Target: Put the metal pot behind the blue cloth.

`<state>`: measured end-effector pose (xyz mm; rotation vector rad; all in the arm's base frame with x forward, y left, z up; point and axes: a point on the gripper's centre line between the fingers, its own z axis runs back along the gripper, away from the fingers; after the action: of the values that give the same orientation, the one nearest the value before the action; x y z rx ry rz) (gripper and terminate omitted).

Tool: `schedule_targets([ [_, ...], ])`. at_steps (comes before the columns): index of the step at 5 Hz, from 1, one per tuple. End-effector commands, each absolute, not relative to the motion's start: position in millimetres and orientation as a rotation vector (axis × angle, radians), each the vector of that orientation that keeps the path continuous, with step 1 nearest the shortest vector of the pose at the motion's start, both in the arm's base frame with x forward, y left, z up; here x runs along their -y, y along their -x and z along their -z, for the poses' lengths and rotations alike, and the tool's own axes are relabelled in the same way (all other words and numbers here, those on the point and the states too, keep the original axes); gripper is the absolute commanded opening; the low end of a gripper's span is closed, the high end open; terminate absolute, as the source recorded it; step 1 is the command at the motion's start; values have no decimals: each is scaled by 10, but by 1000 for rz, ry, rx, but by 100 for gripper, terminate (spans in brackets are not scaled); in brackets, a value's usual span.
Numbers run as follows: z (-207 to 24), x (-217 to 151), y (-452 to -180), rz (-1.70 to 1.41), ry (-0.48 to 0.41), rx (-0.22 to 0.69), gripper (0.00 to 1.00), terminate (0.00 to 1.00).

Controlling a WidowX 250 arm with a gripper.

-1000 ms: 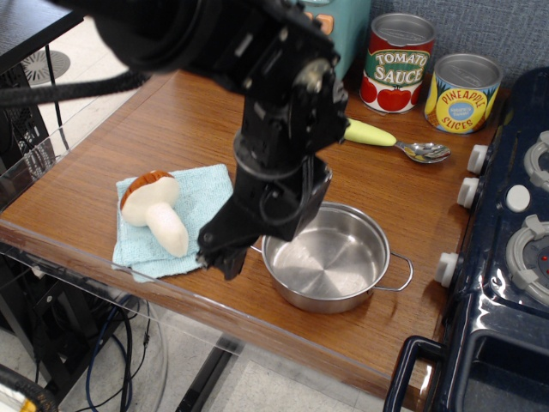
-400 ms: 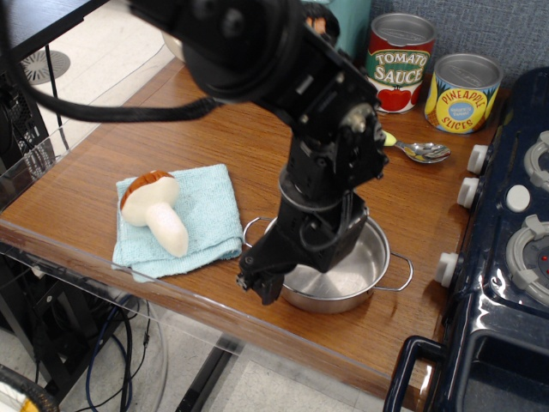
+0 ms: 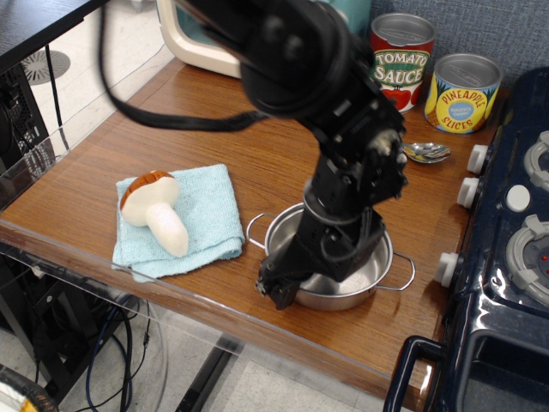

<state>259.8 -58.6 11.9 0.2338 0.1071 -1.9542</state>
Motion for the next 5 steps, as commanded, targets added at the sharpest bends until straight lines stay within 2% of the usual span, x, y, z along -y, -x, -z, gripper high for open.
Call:
schedule_targets([
  [1, -194, 605, -2661, 1952, -299, -78, 0, 0],
  [3, -289, 510, -2637, 1922, -312, -51, 0, 0],
  [5, -623, 276, -2560, 1812, -345, 35, 0, 0],
])
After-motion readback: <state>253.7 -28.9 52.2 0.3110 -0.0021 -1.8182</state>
